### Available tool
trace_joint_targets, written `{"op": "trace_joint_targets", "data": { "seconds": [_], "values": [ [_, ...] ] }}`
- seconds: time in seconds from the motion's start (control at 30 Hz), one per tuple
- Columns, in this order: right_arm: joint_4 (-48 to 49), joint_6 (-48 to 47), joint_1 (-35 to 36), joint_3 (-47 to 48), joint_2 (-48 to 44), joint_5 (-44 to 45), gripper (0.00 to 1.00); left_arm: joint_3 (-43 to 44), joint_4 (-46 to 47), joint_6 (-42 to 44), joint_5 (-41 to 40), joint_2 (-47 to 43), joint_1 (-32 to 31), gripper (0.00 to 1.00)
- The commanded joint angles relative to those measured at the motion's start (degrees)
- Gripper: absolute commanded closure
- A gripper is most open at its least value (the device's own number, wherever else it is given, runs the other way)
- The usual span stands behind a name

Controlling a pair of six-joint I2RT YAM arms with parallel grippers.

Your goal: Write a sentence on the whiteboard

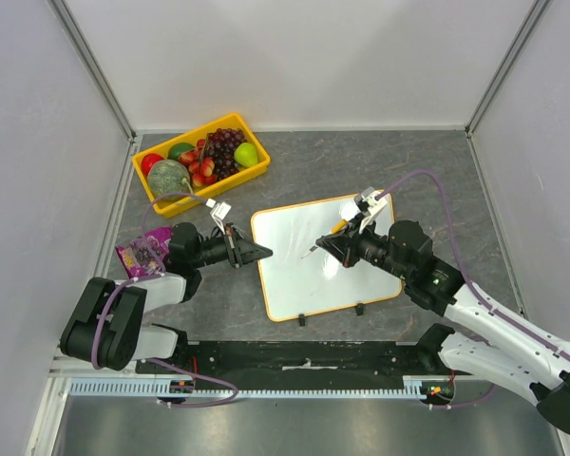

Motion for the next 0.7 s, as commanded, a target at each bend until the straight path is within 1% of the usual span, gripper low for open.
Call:
{"op": "trace_joint_targets", "data": {
  "seconds": [0.0,0.67],
  "values": [
    [1.95,-0.4,0.49,0.39,-1.18,1.09,1.0,-0.56,-4.88,10.65,0.6,1.95,-0.53,0.98],
    [1.33,-0.23,0.93,-0.32,-2.41,1.88,1.0,-0.65,-4.97,10.65,0.52,1.95,-0.53,0.98]
  ]
}}
